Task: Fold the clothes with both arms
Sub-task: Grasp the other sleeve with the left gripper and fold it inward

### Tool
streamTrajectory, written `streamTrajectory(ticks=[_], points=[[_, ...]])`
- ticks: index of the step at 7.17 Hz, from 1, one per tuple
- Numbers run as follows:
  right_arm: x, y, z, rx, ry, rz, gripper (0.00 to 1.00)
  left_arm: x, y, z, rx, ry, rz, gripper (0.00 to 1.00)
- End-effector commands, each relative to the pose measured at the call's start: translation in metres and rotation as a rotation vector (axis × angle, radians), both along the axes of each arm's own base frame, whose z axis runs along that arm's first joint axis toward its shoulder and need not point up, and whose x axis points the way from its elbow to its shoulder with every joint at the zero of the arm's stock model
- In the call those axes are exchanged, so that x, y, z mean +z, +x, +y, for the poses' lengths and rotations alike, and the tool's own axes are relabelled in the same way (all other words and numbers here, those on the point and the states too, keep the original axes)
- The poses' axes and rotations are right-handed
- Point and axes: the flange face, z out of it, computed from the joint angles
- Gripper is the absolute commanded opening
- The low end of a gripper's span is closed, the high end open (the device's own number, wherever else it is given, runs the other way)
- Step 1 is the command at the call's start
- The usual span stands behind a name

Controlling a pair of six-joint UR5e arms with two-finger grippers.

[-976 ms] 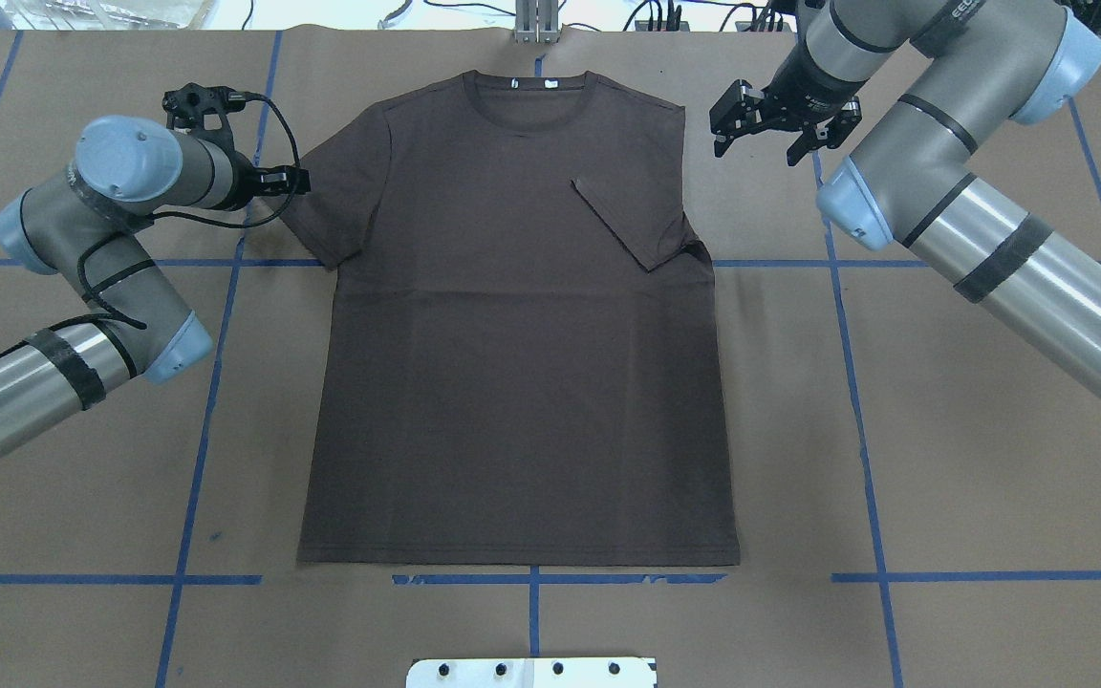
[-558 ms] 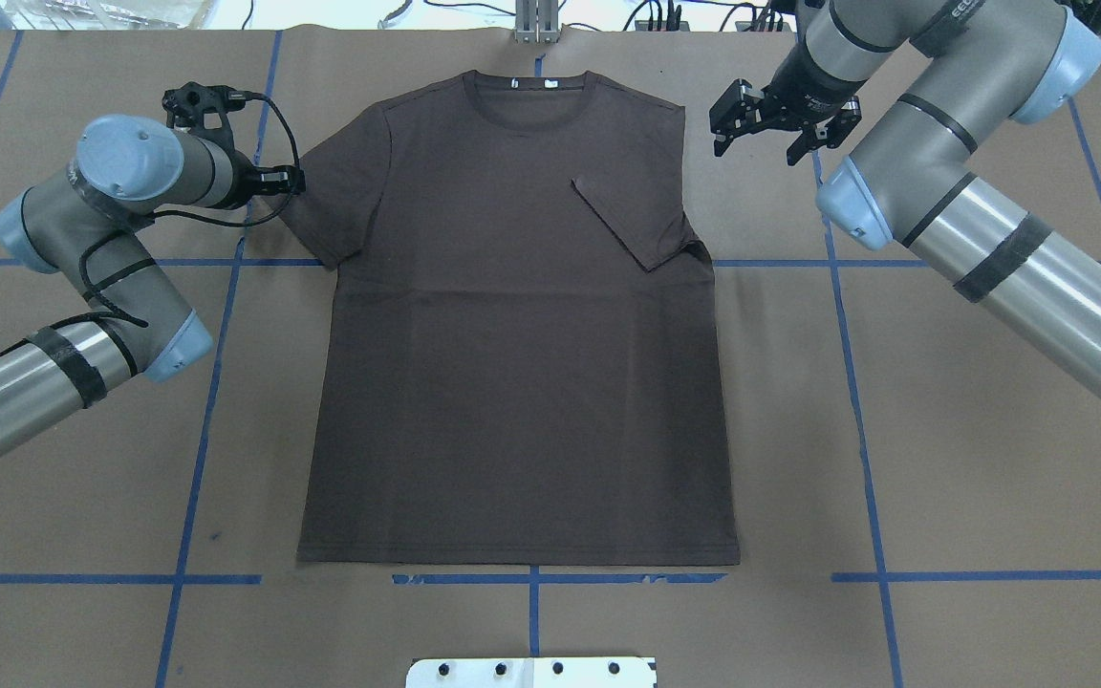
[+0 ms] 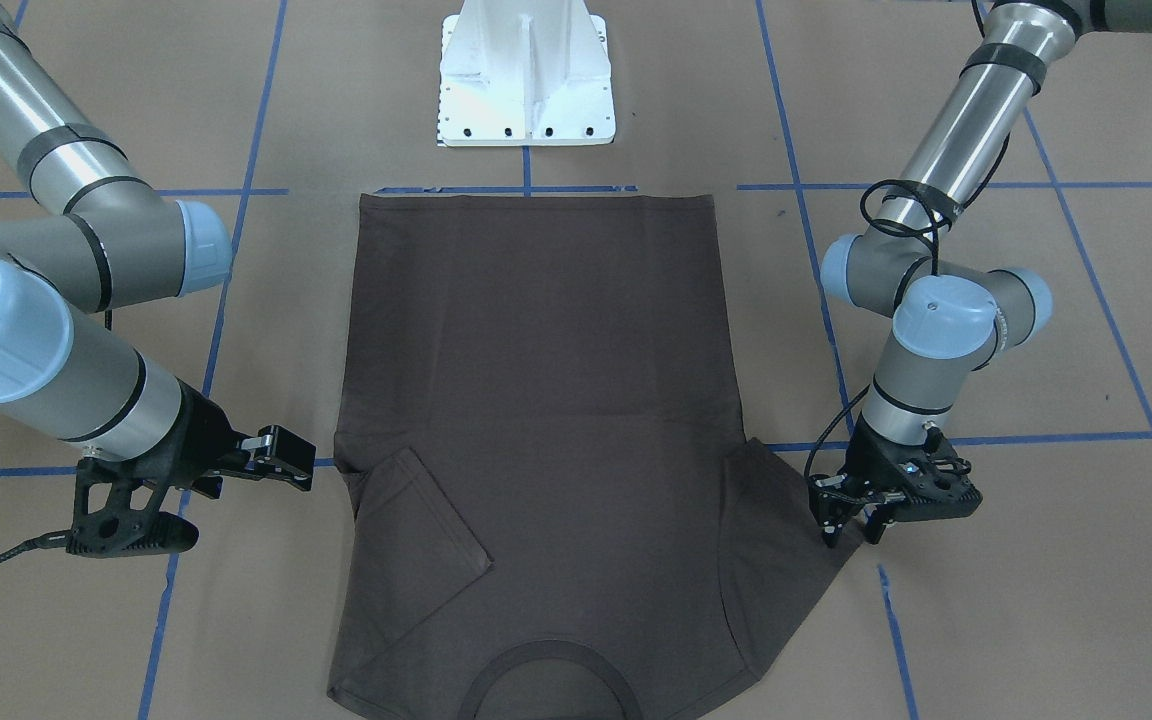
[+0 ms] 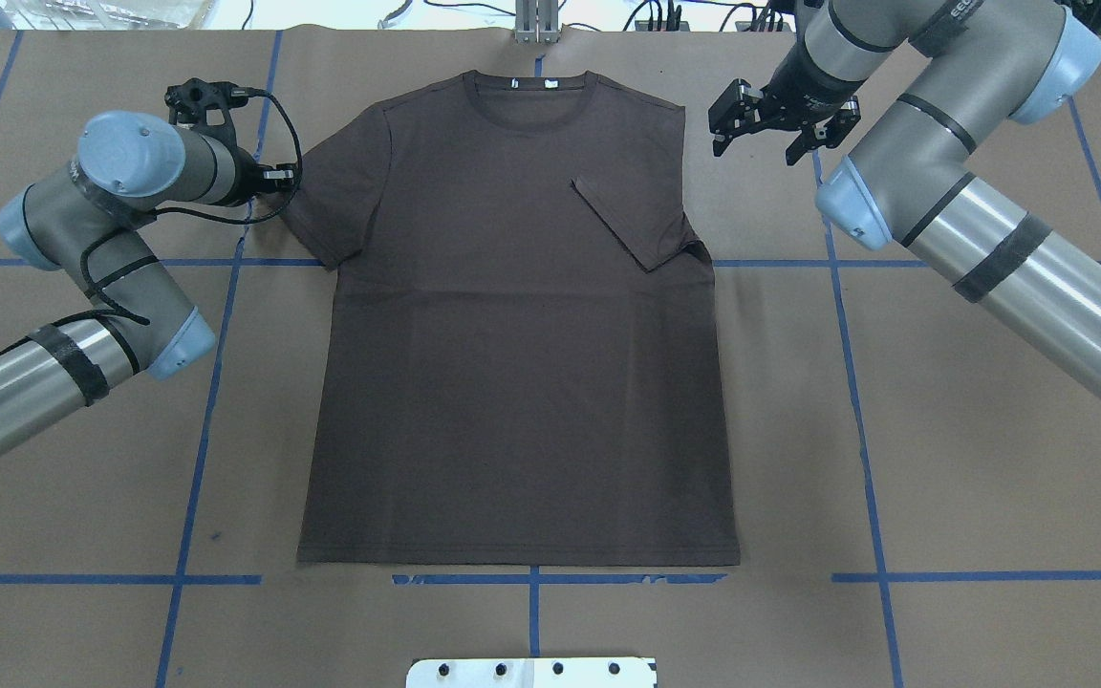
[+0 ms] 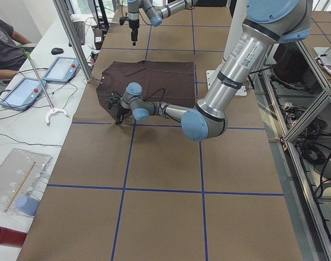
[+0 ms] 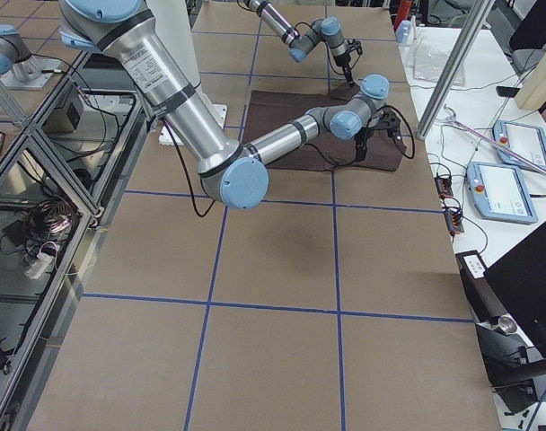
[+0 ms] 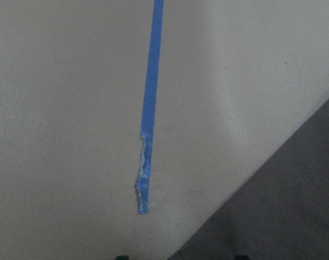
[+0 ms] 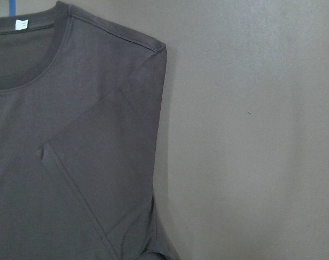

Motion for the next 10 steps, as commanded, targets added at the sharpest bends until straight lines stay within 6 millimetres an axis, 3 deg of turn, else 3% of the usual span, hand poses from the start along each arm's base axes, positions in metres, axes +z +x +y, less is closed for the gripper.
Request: streamTrajectory(ticks=[1, 3, 4, 6, 7, 8, 9, 10], points=[[0.002, 0.000, 0.000, 0.000, -0.001, 0.001, 1.00, -0.006, 0.002, 0.000, 0.006, 0.002, 0.005, 0.00], [0.004, -0.001, 0.001, -0.001, -0.003, 0.003, 1.00, -0.017, 0.001, 0.001, 0.007, 0.012, 0.016, 0.00], [0.005, 0.000, 0.001, -0.001, -0.004, 0.004, 1.00, -0.042, 0.001, 0.001, 0.009, 0.019, 0.026, 0.00], [0.006, 0.000, 0.002, -0.001, -0.003, 0.003, 1.00, -0.129, 0.019, -0.014, 0.003, -0.027, 0.048, 0.00], [0.007, 0.000, 0.002, -0.001, -0.003, 0.003, 1.00, -0.169, 0.034, -0.016, -0.041, -0.070, 0.130, 0.00], [0.006, 0.001, 0.002, 0.000, -0.001, 0.001, 1.00, -0.201, 0.068, -0.025, -0.056, -0.114, 0.169, 0.00], [0.007, 0.001, 0.002, -0.001, -0.003, 0.001, 1.00, -0.215, 0.101, -0.028, -0.056, -0.145, 0.187, 0.00], [0.007, 0.001, 0.002, -0.001, -0.003, 0.001, 1.00, -0.215, 0.111, -0.025, -0.048, -0.127, 0.208, 0.00]])
